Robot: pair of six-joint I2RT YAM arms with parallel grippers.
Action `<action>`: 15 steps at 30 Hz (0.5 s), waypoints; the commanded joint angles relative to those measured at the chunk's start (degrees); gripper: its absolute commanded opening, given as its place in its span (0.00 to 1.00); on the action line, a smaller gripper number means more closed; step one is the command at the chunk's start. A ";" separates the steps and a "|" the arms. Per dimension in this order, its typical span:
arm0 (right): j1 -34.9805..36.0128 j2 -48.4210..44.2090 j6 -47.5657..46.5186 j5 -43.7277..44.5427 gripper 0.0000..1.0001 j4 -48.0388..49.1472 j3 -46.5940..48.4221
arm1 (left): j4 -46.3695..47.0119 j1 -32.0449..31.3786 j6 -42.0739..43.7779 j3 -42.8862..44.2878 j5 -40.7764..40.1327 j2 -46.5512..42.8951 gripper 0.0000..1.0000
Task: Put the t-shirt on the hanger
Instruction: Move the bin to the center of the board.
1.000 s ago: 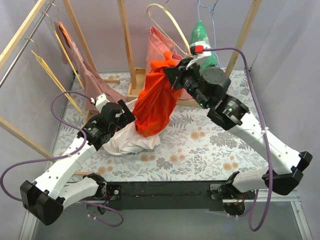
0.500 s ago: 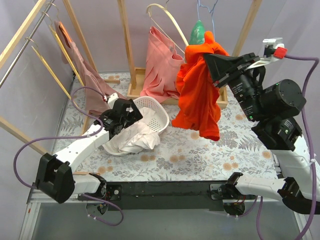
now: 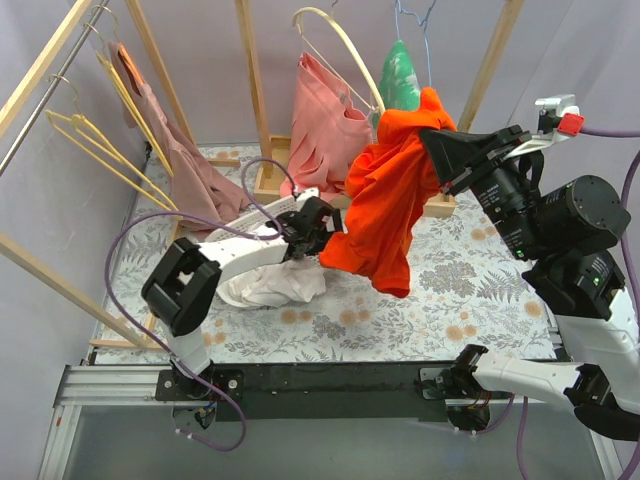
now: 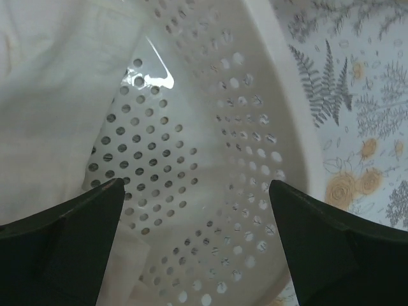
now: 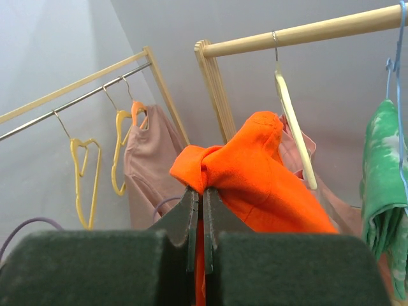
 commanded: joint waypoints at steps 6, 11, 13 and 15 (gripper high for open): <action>0.17 -2.66 -1.83 3.18 0.01 1.63 2.46 | 3.17 -13.17 -0.48 9.94 6.87 8.22 0.98; 0.17 -2.05 -2.80 3.97 0.01 1.63 3.16 | 5.89 -19.69 0.23 16.46 13.64 10.95 0.98; 0.17 -1.70 -2.88 4.24 0.01 1.63 3.25 | 7.47 -21.10 -1.27 17.08 17.24 11.22 0.98; 0.17 -1.43 -2.88 4.41 0.01 1.63 3.43 | 10.11 -21.11 -2.58 16.38 18.31 9.39 0.98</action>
